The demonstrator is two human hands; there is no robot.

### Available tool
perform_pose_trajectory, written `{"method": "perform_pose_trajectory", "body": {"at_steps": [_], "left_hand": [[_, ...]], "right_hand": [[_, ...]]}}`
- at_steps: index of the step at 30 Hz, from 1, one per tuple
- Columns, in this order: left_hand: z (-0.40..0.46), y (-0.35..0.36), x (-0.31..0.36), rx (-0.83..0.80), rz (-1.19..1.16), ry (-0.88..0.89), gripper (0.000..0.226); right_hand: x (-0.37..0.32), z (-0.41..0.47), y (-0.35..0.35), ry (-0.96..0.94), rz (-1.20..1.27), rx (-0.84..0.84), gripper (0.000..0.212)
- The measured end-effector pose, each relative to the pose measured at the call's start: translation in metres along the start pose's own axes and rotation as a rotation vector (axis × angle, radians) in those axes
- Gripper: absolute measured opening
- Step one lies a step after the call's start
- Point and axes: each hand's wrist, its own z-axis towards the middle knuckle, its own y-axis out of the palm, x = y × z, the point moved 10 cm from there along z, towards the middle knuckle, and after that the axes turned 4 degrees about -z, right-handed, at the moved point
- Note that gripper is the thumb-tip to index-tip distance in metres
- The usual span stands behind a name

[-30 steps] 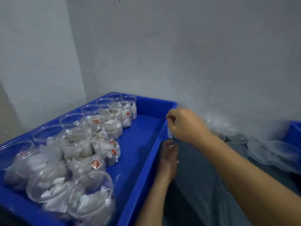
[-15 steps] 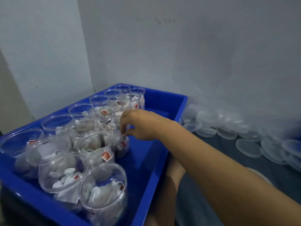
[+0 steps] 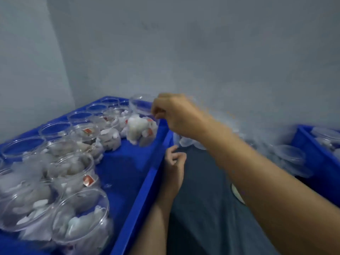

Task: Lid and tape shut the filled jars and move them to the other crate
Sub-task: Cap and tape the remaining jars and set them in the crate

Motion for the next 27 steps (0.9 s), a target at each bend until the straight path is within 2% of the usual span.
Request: {"method": "perform_pose_trajectory", "body": {"at_steps": [3,5,8,12,17,19,21,23,25,27], "left_hand": [[-0.001,0.004,-0.001,-0.040,0.027,0.034,0.058],[-0.003,0.009,0.000,-0.043,0.063,0.043,0.067],[-0.010,0.017,0.006,-0.046,0.114,0.109,0.085],[-0.029,0.032,0.018,-0.075,0.244,0.313,0.108],[-0.031,0.045,0.013,-0.104,0.235,0.365,0.075],[-0.030,0.044,0.011,-0.092,0.248,0.352,0.067],[-0.031,0.039,0.011,-0.050,0.265,0.336,0.065],[-0.032,0.035,0.010,-0.020,0.277,0.309,0.074],[-0.033,0.035,0.010,-0.021,0.309,0.295,0.079],[-0.037,0.038,0.011,-0.042,0.340,0.292,0.079]], "right_hand": [[0.041,-0.031,-0.046,0.078,-0.026,0.149,0.016],[0.064,-0.059,-0.060,0.139,-0.061,0.178,0.015],[0.087,-0.098,-0.056,0.228,-0.115,0.115,0.017],[0.094,-0.146,-0.023,0.306,-0.076,0.000,0.021],[0.084,-0.180,0.020,0.317,0.049,-0.004,0.024],[0.085,-0.190,0.023,0.307,0.086,0.073,0.020],[0.092,-0.203,0.018,0.319,0.137,0.197,0.027],[0.115,-0.220,0.013,0.432,0.161,0.321,0.033],[0.151,-0.245,0.017,0.638,0.157,0.394,0.031],[0.188,-0.269,0.034,0.857,0.063,0.261,0.027]]}}
